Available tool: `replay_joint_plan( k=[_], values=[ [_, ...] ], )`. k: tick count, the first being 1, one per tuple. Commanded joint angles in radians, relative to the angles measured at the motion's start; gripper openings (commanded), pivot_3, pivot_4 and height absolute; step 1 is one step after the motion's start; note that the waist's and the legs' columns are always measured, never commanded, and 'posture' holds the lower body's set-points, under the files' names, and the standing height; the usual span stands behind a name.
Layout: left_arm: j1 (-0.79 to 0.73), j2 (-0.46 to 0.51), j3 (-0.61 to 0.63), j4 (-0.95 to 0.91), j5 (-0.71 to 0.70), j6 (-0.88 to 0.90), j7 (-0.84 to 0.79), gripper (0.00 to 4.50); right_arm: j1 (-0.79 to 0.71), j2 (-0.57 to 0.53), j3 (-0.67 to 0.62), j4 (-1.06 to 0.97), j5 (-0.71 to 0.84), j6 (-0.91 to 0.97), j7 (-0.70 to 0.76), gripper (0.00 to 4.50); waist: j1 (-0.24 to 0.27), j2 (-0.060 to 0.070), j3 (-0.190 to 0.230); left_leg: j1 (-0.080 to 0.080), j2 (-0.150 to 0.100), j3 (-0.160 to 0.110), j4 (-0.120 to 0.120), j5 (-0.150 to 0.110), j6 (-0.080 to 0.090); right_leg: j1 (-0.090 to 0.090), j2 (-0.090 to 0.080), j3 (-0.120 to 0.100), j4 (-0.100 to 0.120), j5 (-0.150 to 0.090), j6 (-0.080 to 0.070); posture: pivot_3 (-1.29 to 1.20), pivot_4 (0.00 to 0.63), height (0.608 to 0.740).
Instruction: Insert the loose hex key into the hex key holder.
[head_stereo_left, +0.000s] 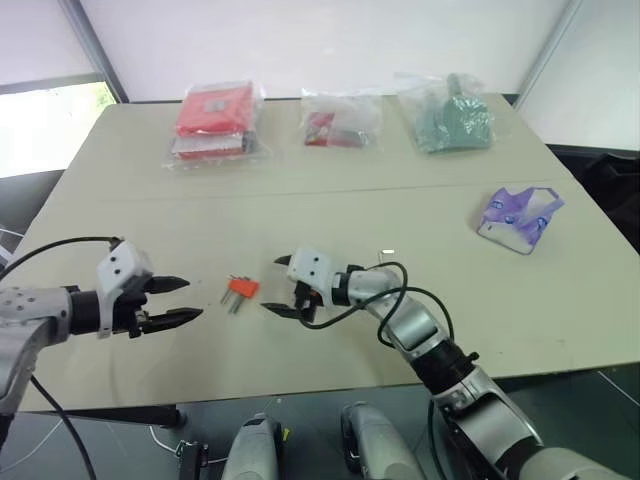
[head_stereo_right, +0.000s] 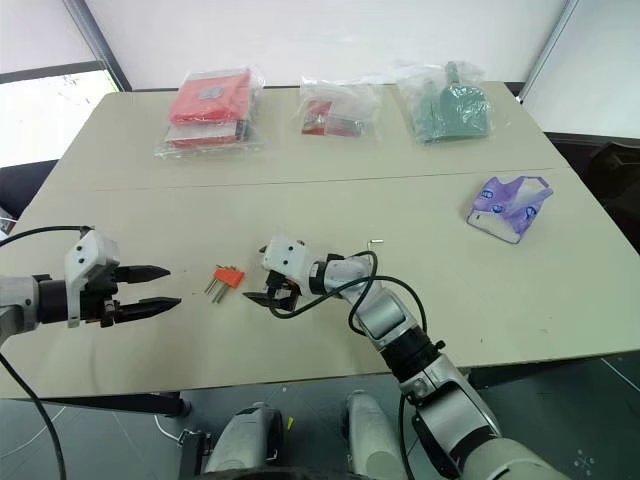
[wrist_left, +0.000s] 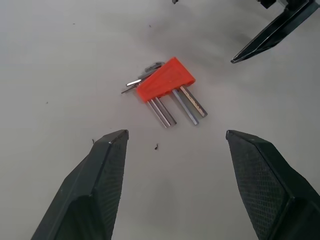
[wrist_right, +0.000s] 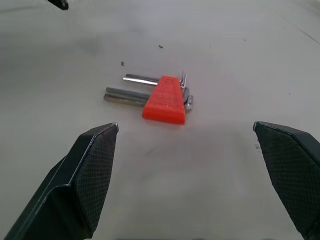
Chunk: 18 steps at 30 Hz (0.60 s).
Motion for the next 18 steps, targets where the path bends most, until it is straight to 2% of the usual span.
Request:
replay_joint_plan(
  k=[1,9,18],
  values=[
    [-0.007,-0.001,0.032,-0.028,-0.018,-0.003,0.005,3.26,-0.032,0.043,0.011,0.047,-0.019,-0.034,-0.025,4.49,-0.001,0.000,0.000,0.000,0.000,0.000,0.000,0.000,0.000,0.000,0.000,0.000,0.000,0.000,0.000,0.00,0.150,0.740],
    [-0.001,-0.020,0.022,-0.039,-0.012,-0.013,0.028,3.26,-0.074,0.159,0.040,0.190,-0.065,-0.051,-0.086,4.49,-0.003,0.000,0.000,0.000,0.000,0.000,-0.001,0.000,0.000,-0.001,0.000,0.000,0.000,0.000,0.000,0.00,0.150,0.740],
    [0.014,-0.030,0.021,-0.046,-0.004,-0.021,0.043,3.26,-0.041,0.149,0.040,0.163,-0.086,-0.038,-0.092,4.49,-0.002,0.000,0.000,0.000,0.000,0.000,-0.002,0.000,0.000,-0.001,0.000,0.000,0.000,0.000,0.000,0.00,0.150,0.740]
  ],
)
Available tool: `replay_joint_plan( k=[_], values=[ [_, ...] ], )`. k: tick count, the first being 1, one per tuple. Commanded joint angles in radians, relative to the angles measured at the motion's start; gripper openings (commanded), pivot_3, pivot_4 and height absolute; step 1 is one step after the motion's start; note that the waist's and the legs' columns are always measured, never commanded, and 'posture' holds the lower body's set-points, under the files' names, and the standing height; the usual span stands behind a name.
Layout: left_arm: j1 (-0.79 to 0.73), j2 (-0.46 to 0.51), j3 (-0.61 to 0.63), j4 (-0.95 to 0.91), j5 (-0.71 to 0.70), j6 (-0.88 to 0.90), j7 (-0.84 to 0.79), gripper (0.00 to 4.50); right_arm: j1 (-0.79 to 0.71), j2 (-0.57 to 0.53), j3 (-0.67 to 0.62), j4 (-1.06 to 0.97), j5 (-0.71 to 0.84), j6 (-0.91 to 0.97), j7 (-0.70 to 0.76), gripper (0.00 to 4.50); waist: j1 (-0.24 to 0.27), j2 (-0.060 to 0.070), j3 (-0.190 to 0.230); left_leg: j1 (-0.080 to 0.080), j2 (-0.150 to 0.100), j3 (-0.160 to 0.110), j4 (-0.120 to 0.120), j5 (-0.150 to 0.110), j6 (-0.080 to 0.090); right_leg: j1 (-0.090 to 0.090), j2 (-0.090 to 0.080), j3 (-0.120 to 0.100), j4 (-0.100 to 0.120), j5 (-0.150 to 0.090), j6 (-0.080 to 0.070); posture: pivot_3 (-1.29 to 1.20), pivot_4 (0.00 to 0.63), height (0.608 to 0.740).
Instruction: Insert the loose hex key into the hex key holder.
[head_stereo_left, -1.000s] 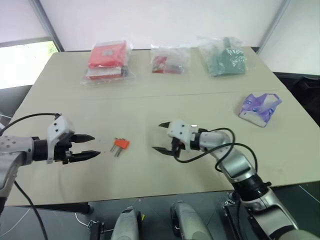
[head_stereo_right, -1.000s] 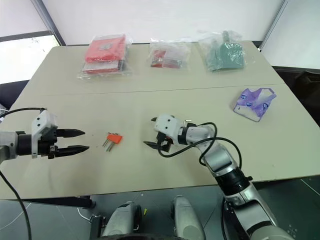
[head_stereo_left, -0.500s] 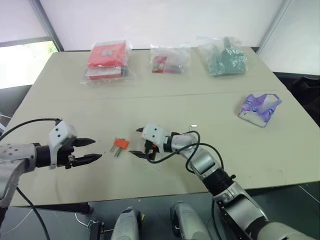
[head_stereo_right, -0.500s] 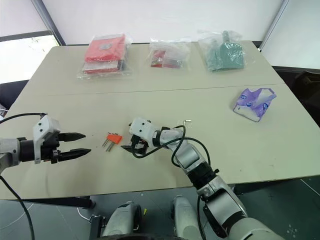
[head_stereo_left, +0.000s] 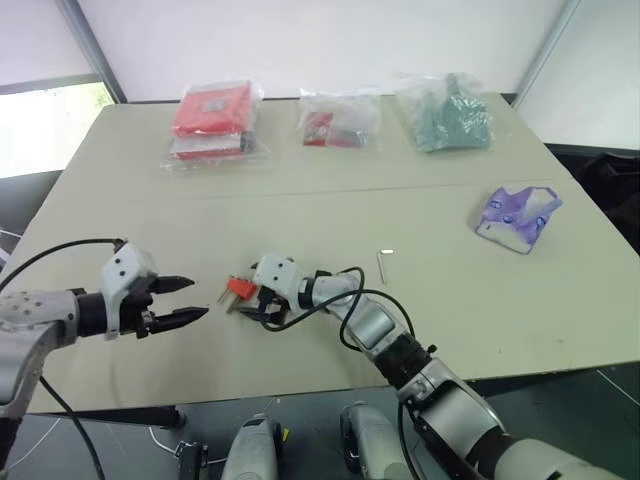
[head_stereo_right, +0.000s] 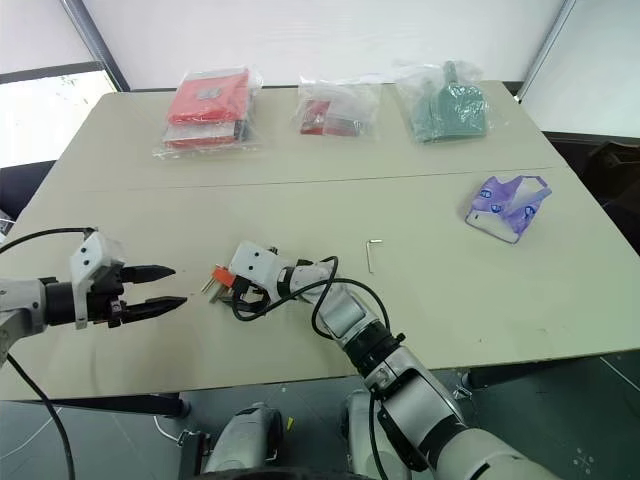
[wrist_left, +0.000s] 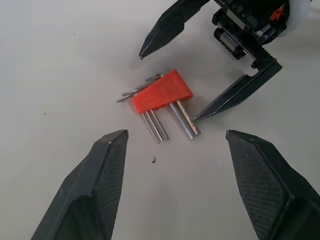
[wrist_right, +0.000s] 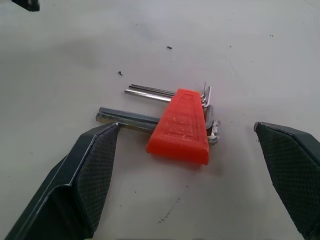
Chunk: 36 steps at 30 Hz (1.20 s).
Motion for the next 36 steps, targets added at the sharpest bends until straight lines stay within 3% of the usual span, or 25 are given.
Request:
replay_joint_plan(
  k=[1,14,17,22,31,34,36],
  values=[
    [0.000,-0.001,0.018,-0.020,0.003,-0.021,0.005,3.26,0.019,-0.014,-0.005,-0.051,-0.006,0.015,0.001,4.49,0.000,0.000,0.000,0.000,0.000,0.000,0.000,0.000,0.000,0.000,0.000,0.000,0.000,0.000,0.000,0.00,0.150,0.740],
    [-0.035,-0.029,-0.029,0.011,0.036,-0.052,0.017,3.26,0.065,-0.010,-0.032,-0.155,0.028,0.244,-0.017,4.49,0.002,0.000,0.000,0.000,0.000,0.000,0.000,0.000,0.000,0.000,0.000,0.000,0.000,0.000,0.000,0.00,0.150,0.740],
    [-0.041,-0.030,-0.034,0.017,0.040,-0.058,0.017,3.26,0.065,-0.006,-0.022,-0.155,0.026,0.273,-0.016,3.67,0.002,0.000,0.000,0.000,0.000,0.000,0.000,0.000,0.000,0.000,0.000,0.000,0.000,0.000,0.000,0.00,0.150,0.740],
    [-0.053,-0.031,-0.044,0.030,0.047,-0.067,0.017,3.26,0.059,0.000,0.004,-0.150,0.016,0.293,-0.012,1.07,0.000,0.000,0.000,0.000,0.000,0.000,0.000,0.000,0.000,0.000,0.000,0.000,0.000,0.000,0.000,0.00,0.150,0.740],
    [-0.052,-0.040,-0.045,0.031,0.059,-0.072,0.021,3.26,0.063,-0.017,0.001,-0.172,0.020,0.299,0.005,1.07,-0.001,0.000,0.000,0.001,0.000,0.000,-0.002,0.000,0.000,0.000,0.000,0.000,0.000,0.000,0.000,0.00,0.150,0.740],
    [-0.054,-0.043,-0.047,0.031,0.061,-0.073,0.023,3.26,0.061,-0.048,-0.001,-0.166,0.014,0.261,0.017,1.87,-0.001,0.000,0.000,0.001,0.000,0.000,-0.003,0.000,0.000,0.000,0.000,0.000,-0.001,0.000,0.000,0.00,0.150,0.740],
    [-0.058,-0.044,-0.048,0.035,0.062,-0.075,0.022,3.26,0.049,-0.066,-0.003,-0.144,0.004,0.228,0.018,2.74,0.001,0.000,0.000,0.001,0.000,0.000,-0.003,0.000,0.000,0.000,0.000,0.000,-0.001,0.000,0.000,0.00,0.150,0.740]
  ],
)
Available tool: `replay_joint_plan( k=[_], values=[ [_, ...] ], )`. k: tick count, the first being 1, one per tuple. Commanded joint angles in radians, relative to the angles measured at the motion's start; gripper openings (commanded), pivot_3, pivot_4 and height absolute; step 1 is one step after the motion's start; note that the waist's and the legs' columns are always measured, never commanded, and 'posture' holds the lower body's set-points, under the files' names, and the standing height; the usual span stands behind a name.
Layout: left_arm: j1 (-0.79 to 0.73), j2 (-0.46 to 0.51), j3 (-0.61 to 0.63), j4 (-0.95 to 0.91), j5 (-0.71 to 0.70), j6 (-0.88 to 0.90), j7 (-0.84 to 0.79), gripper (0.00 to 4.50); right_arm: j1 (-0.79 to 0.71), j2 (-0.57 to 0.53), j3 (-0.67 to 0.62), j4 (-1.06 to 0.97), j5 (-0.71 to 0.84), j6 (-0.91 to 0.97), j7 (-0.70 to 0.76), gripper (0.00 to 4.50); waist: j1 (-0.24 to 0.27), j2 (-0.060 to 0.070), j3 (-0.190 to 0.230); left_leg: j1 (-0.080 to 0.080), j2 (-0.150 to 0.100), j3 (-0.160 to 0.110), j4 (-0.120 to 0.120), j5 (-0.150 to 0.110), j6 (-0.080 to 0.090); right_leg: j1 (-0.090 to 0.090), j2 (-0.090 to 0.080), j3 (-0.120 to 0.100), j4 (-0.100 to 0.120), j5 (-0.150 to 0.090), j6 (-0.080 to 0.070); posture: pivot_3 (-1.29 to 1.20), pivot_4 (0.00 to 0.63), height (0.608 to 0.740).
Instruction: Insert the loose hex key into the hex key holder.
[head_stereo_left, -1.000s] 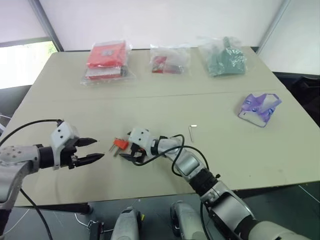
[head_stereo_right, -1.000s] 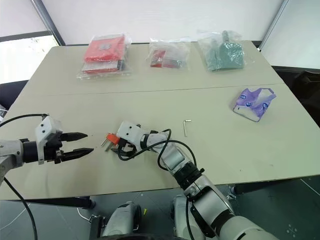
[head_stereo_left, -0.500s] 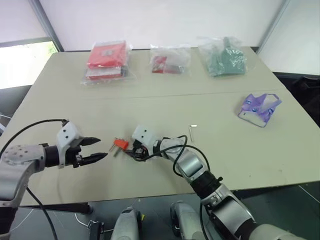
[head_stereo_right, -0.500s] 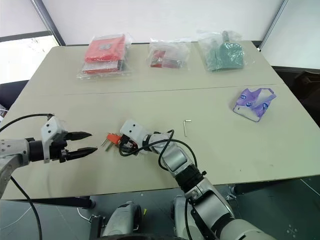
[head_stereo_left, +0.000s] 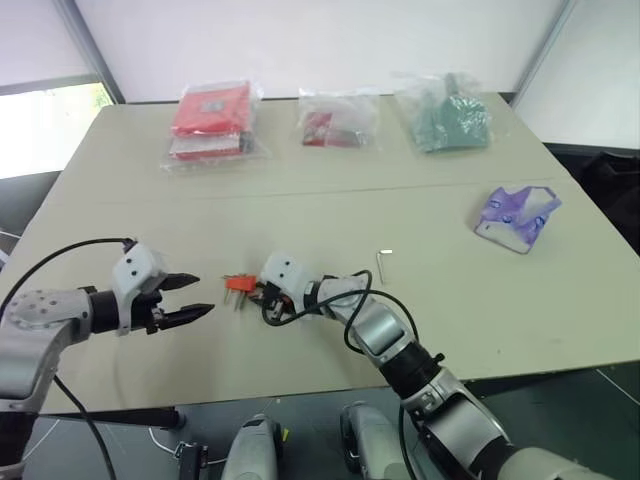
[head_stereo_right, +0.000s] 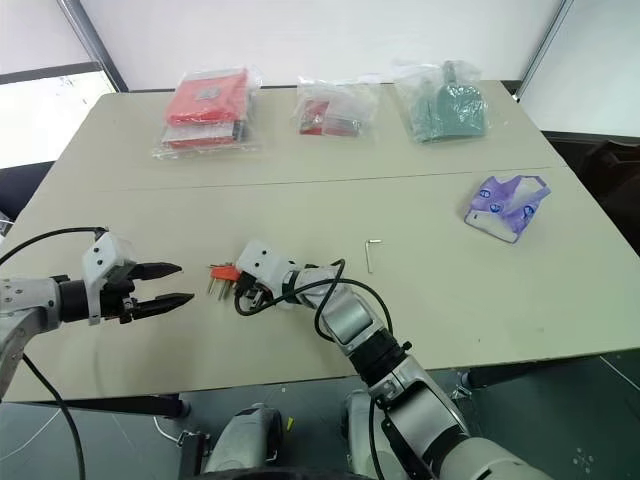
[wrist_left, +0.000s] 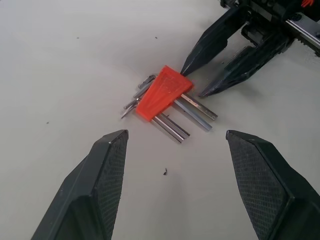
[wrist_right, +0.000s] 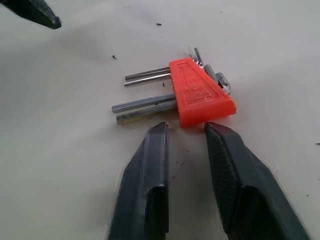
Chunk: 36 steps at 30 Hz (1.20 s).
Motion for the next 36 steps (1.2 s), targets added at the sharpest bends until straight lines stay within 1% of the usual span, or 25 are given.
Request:
replay_joint_plan(
  k=[1,2,5,11,13,19,26,27,29,32,33,36],
  values=[
    [-0.015,-0.003,0.000,-0.005,0.004,-0.022,0.001,3.26,-0.010,-0.038,0.006,0.044,-0.018,-0.045,0.015,3.28,0.001,0.000,0.000,0.000,0.000,0.000,0.000,0.000,0.000,0.000,0.000,0.000,0.000,0.000,0.000,0.00,0.150,0.740],
    [-0.017,-0.004,-0.002,-0.005,0.005,-0.023,0.002,3.26,-0.019,-0.046,0.001,0.059,-0.014,-0.068,0.024,3.74,0.001,0.000,0.000,0.000,0.000,0.000,0.000,0.000,0.000,0.000,0.000,0.000,0.000,0.000,0.000,0.00,0.150,0.740],
    [-0.022,-0.005,-0.005,-0.002,0.006,-0.025,0.003,3.26,-0.050,-0.051,-0.017,0.119,0.004,-0.138,0.046,3.74,0.001,0.000,0.000,0.000,0.000,0.000,0.000,0.000,0.000,0.000,0.000,0.000,0.000,0.000,0.000,0.00,0.150,0.740],
    [-0.026,-0.004,-0.008,-0.002,0.007,-0.029,0.009,3.26,-0.116,-0.015,-0.034,0.267,0.036,-0.268,0.100,3.74,-0.002,0.000,0.000,0.001,0.000,0.000,-0.001,0.000,0.000,0.000,0.000,0.000,0.000,0.000,0.000,0.00,0.150,0.740],
    [-0.022,-0.003,-0.006,-0.005,0.006,-0.027,0.011,3.26,-0.137,0.002,-0.035,0.311,0.032,-0.298,0.102,3.74,-0.002,0.000,0.000,0.001,0.000,0.000,-0.001,0.000,0.000,0.000,0.001,0.000,0.000,0.000,0.000,0.00,0.150,0.740],
    [-0.010,-0.003,-0.002,-0.016,0.006,-0.023,0.018,3.26,-0.197,0.055,-0.044,0.461,0.025,-0.388,0.107,3.74,-0.026,0.000,0.000,0.002,0.000,0.000,-0.003,0.000,0.000,0.000,0.001,0.000,0.001,0.000,0.000,0.00,0.150,0.740],
    [0.002,-0.002,-0.006,-0.024,0.011,-0.026,0.027,3.26,-0.247,0.096,-0.041,0.585,0.012,-0.483,0.151,3.74,-0.028,0.000,0.000,0.004,0.001,-0.001,-0.005,0.000,0.000,0.000,0.002,0.000,0.002,0.000,-0.001,0.00,0.150,0.740],
    [0.003,-0.001,-0.005,-0.022,0.013,-0.028,0.029,3.26,-0.248,0.099,-0.038,0.595,0.008,-0.501,0.161,3.51,-0.028,0.000,0.000,0.004,0.002,-0.001,-0.006,0.000,0.000,0.000,0.002,0.000,0.002,0.000,-0.001,0.00,0.150,0.740],
    [0.007,-0.003,-0.004,-0.024,0.015,-0.028,0.034,3.26,-0.246,0.100,-0.030,0.611,-0.007,-0.531,0.168,2.89,-0.029,0.000,0.000,0.004,0.002,0.000,-0.006,0.000,0.000,0.000,0.002,0.000,0.002,0.000,-0.001,0.00,0.150,0.740],
    [0.010,-0.004,-0.002,-0.024,0.017,-0.030,0.037,3.26,-0.246,0.103,-0.031,0.629,-0.017,-0.557,0.172,1.33,-0.029,0.000,0.000,0.004,0.002,-0.001,-0.006,0.000,0.000,0.000,0.002,0.000,0.002,0.000,-0.001,0.00,0.150,0.740],
    [0.010,-0.005,-0.002,-0.023,0.019,-0.032,0.037,3.26,-0.247,0.104,-0.033,0.633,-0.018,-0.561,0.172,0.99,-0.029,0.000,0.000,0.005,0.002,-0.001,-0.006,0.000,0.000,0.000,0.002,0.000,0.002,0.000,-0.001,0.00,0.150,0.740],
    [0.010,-0.007,-0.002,-0.018,0.023,-0.037,0.039,3.26,-0.247,0.102,-0.046,0.627,-0.018,-0.575,0.162,1.00,-0.028,0.000,0.000,0.005,0.002,0.000,-0.006,0.000,-0.001,0.000,0.002,0.000,0.002,0.000,-0.002,0.00,0.150,0.740]
  ],
)
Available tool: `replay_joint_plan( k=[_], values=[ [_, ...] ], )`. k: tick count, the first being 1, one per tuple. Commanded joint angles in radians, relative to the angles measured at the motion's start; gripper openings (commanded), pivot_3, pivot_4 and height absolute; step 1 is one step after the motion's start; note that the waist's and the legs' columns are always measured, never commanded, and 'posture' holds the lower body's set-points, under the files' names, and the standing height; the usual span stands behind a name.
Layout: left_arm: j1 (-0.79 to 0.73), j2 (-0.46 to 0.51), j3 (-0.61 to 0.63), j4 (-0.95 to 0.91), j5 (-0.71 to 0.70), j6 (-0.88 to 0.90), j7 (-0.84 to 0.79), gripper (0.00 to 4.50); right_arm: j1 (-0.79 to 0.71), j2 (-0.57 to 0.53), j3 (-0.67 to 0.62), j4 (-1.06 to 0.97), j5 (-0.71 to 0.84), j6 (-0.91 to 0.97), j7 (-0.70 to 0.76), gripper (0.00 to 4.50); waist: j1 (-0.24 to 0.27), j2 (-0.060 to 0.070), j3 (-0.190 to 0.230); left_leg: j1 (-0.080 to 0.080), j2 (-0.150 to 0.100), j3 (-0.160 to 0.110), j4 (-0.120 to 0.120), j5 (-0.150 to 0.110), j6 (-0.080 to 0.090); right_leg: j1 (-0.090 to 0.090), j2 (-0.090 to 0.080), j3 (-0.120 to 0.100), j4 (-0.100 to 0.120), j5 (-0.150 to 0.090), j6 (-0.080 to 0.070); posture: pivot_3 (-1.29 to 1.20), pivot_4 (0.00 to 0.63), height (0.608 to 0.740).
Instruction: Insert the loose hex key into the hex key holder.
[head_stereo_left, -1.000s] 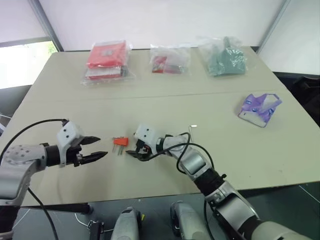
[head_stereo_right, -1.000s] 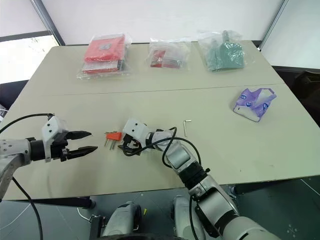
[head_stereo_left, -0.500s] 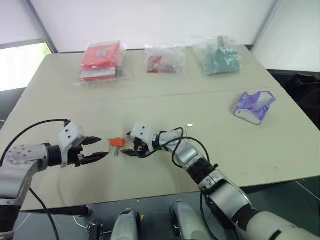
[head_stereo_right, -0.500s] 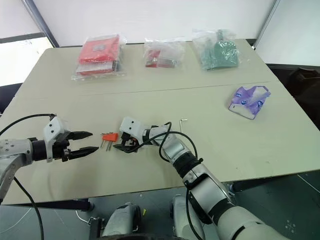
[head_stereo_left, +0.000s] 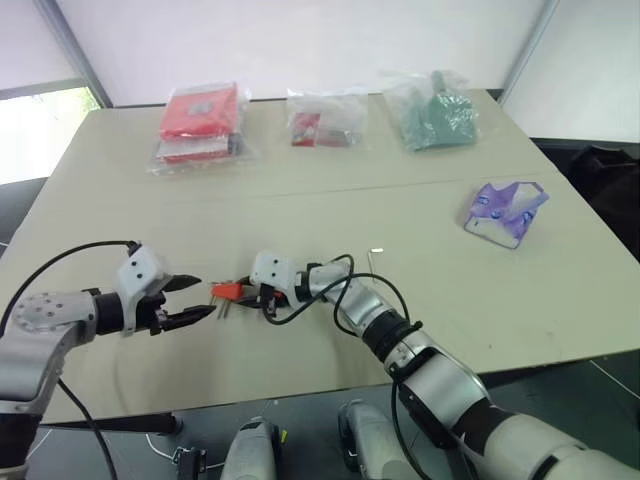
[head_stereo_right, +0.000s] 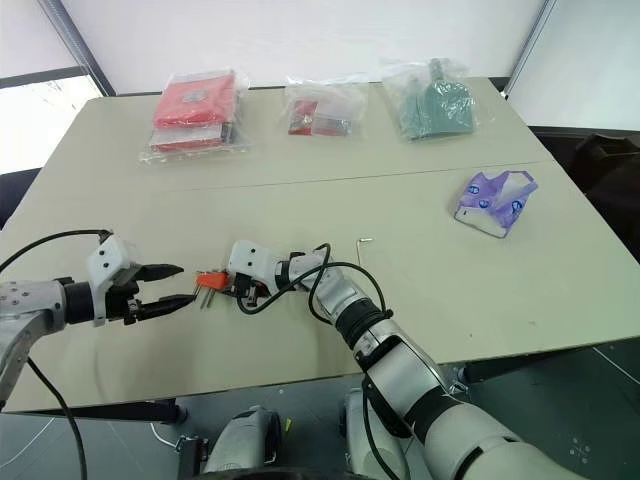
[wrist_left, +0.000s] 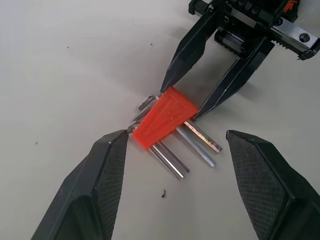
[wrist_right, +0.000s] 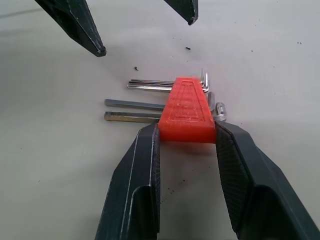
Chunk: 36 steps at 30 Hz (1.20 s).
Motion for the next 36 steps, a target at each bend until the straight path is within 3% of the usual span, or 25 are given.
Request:
replay_joint_plan(
  k=[1,4,10,16,25,36],
  values=[
    [-0.001,-0.002,0.017,-0.013,0.005,-0.024,0.005,3.26,-0.003,0.004,-0.010,-0.003,-0.016,-0.012,-0.016,1.00,0.001,0.000,0.000,0.000,0.000,0.000,0.000,0.000,0.000,0.000,0.000,0.000,0.000,0.000,0.000,0.00,0.150,0.740],
    [-0.023,-0.008,0.023,0.006,-0.014,-0.016,-0.002,3.26,0.002,-0.048,-0.038,-0.121,-0.014,-0.065,-0.030,1.00,0.004,0.000,0.000,0.000,0.000,0.000,0.000,0.000,0.000,0.000,0.000,0.000,0.000,0.000,0.000,0.00,0.150,0.740],
    [-0.261,0.001,0.071,0.138,-0.211,0.162,-0.097,3.26,-0.024,-0.324,-0.088,-0.481,-0.098,-0.318,-0.064,1.00,0.029,-0.001,0.002,-0.011,-0.003,0.000,0.002,0.002,-0.004,-0.008,-0.003,-0.001,-0.001,0.001,0.002,0.00,0.150,0.740],
    [-0.617,-0.026,-0.053,0.398,-0.215,0.218,-0.267,3.26,-0.098,-0.513,-0.122,-0.483,-0.236,-0.603,-0.183,1.00,0.029,-0.002,0.002,-0.008,-0.003,0.000,0.000,0.002,-0.004,-0.008,0.000,-0.001,0.000,0.002,0.004,0.00,0.150,0.740],
    [-0.936,-0.211,-0.197,0.680,-0.131,0.145,-0.430,3.26,-0.173,-0.573,-0.123,-0.416,-0.403,-0.757,-0.394,1.00,0.017,-0.003,0.003,-0.010,-0.003,0.000,0.001,0.003,-0.004,-0.009,0.001,0.001,0.001,0.002,0.004,0.00,0.150,0.740],
    [-1.022,-0.318,-0.187,0.793,-0.093,0.094,-0.467,3.26,-0.145,-0.574,-0.102,-0.444,-0.413,-0.742,-0.422,1.00,0.007,-0.003,0.003,-0.010,-0.003,0.000,0.001,0.003,-0.004,-0.010,0.001,0.001,0.002,0.002,0.004,0.00,0.150,0.740]
  ],
)
